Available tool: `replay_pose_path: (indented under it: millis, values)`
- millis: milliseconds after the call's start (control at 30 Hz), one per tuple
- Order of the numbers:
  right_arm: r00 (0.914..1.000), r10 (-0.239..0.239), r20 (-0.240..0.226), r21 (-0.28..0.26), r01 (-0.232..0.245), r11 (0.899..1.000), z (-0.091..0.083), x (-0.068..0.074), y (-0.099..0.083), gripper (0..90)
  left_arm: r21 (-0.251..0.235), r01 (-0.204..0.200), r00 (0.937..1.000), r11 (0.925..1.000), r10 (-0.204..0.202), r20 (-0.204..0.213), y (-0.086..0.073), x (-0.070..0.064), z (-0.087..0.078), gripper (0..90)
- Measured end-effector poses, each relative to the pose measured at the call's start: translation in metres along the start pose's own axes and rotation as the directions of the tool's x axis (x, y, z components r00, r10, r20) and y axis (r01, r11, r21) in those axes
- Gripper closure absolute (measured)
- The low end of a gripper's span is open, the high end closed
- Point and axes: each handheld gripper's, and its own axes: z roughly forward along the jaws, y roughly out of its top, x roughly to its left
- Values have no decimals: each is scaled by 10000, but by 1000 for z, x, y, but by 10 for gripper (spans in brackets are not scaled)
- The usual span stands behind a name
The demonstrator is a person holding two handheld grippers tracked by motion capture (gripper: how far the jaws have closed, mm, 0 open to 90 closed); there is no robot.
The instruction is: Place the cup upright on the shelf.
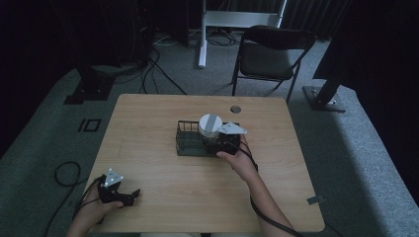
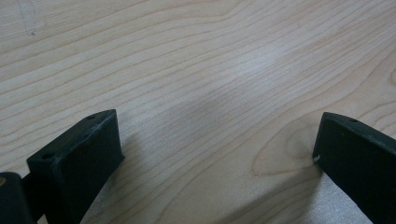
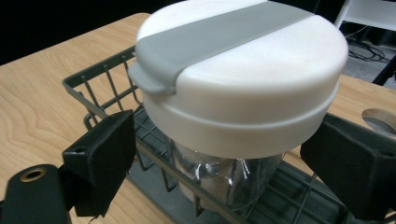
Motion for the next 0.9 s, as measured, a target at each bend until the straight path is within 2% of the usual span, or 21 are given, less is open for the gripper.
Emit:
replay_pose_path:
  millis: [200, 667, 767, 900]
  values:
    - [9998, -166, -93, 31, 166, 9999, -4, -1, -2, 105, 0, 0, 10000, 10000, 0, 0, 0, 0, 0, 14]
    - [9993, -180, -341, -304, 170, 9994, -19, -6, -5, 105, 0, -1, 10000, 10000, 1, 0, 0, 0, 0, 14]
    - [9990, -88, -436, -548, 64, 9985, -28, -8, -8, 105, -5, 0, 10000, 10000, 0, 1, 0, 0, 0, 14]
    - [9987, -212, -463, -789, 175, 9967, -40, -9, -10, 105, -1, -16, 10000, 10000, 16, -4, 0, 0, 0, 14]
